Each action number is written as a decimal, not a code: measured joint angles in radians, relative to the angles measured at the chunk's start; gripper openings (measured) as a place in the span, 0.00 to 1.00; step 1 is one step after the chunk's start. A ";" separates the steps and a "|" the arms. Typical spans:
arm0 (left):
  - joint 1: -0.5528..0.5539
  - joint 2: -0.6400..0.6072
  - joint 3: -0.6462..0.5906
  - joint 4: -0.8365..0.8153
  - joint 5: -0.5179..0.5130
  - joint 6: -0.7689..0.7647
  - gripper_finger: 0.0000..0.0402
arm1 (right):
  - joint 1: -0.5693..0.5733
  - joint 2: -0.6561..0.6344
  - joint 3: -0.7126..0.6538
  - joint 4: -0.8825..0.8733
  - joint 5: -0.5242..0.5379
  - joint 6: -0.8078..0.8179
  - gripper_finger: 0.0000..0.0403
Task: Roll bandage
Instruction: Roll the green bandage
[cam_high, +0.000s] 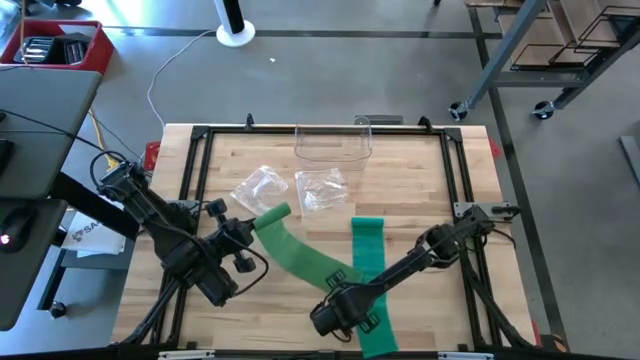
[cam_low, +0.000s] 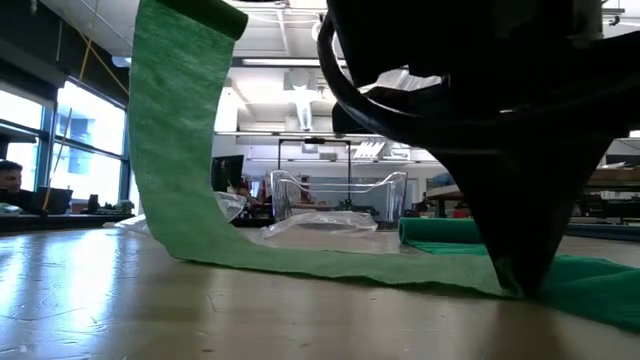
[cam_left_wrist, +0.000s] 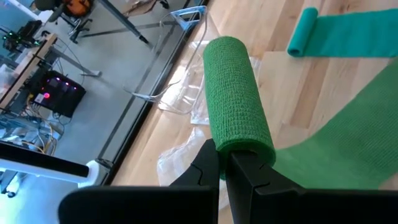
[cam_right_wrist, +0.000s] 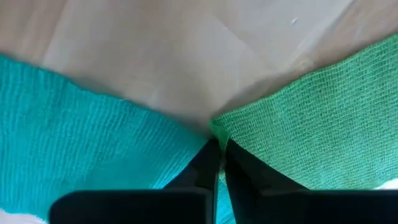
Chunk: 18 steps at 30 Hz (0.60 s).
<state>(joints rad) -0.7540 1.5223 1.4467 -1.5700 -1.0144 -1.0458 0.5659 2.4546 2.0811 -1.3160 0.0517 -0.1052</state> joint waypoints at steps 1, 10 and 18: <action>0.000 0.000 0.000 0.000 0.000 0.000 0.00 | 0.003 0.000 0.000 0.003 0.000 -0.002 0.05; 0.000 0.000 0.000 0.000 0.011 0.000 0.00 | -0.005 -0.002 0.000 0.036 -0.013 0.040 0.16; 0.000 0.000 0.000 0.000 0.011 0.000 0.00 | -0.026 -0.002 0.000 0.037 -0.053 0.064 0.42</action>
<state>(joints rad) -0.7540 1.5223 1.4464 -1.5696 -1.0035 -1.0454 0.5397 2.4523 2.0808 -1.2791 -0.0010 -0.0410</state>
